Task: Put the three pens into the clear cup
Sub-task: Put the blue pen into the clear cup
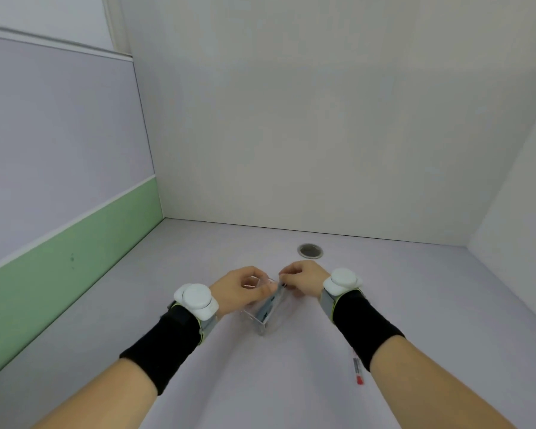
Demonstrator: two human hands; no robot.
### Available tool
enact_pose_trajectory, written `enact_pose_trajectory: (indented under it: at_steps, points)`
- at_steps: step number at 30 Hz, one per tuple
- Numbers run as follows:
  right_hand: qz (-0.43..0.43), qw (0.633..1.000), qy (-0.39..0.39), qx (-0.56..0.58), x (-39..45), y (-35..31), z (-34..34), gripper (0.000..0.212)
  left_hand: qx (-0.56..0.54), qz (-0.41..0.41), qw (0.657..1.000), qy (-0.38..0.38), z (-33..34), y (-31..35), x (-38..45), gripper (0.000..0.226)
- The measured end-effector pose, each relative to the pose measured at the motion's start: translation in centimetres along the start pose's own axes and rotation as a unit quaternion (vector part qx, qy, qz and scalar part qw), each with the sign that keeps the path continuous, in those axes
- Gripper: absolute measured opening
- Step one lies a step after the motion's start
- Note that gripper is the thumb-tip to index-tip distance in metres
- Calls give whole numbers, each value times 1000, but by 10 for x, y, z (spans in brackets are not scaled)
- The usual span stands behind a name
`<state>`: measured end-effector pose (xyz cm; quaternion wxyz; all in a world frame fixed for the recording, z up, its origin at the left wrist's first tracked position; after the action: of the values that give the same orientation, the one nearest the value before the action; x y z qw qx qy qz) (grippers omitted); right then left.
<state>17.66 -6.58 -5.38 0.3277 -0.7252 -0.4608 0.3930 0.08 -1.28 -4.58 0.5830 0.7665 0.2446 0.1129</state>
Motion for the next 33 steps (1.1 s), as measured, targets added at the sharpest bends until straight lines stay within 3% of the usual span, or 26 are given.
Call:
enact_pose_trajectory:
  at_steps: [7,14,20,28,33]
  points:
    - [-68,997,14,17,-28,-24,-12,26,-13,31,999,-27,10,20,-8,24]
    - [-142,989,40,9,-55,-41,-26,21,-3,64,998,-27,16,26,-12,27]
    - [-184,980,28,75,-71,-41,-43,24,28,57,998,-3,9,22,-11,36]
    - [-107,991,69,43,-80,-14,-64,17,24,79,997,-3,15,17,-9,31]
    - [-22,999,46,-10,-83,13,-68,17,18,97,995,-1,17,17,-8,32]
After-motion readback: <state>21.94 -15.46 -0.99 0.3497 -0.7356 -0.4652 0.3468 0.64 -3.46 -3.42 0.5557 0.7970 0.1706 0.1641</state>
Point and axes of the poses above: each hand's wrist, its own x-axis towards the middle knuckle, its own z-axis out of the palm, y = z × x, the point moved 5 cm from there along x, towards the middle knuckle, and after that the axes turned 11 degrees about -y, right-handed, at the moved point
